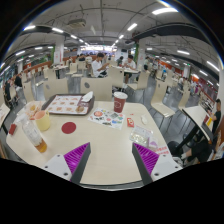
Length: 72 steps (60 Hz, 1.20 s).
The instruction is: Pour water
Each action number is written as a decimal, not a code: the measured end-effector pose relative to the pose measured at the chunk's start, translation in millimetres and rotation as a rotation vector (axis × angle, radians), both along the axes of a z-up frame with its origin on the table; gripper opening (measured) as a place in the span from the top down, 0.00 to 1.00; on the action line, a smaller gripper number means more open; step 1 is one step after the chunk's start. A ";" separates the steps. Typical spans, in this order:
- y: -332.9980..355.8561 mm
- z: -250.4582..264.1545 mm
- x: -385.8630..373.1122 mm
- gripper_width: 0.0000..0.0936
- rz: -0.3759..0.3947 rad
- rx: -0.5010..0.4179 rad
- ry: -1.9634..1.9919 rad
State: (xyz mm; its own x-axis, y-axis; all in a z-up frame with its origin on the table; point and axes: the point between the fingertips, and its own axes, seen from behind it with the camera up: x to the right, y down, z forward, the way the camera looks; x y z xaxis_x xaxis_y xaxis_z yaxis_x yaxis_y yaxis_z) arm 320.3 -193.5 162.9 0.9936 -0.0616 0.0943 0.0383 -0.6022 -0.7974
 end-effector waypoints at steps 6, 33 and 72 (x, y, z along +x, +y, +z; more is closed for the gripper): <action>-8.6 -8.7 -2.4 0.10 -0.013 -0.015 0.004; -74.9 -55.5 -161.4 0.09 0.042 -0.006 0.038; 80.9 -98.5 -338.0 0.35 0.082 0.203 0.116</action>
State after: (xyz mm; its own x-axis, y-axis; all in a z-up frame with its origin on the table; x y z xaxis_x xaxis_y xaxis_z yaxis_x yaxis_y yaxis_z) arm -17.7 -112.6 64.4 0.9996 0.0132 -0.0264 -0.0182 -0.4279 -0.9037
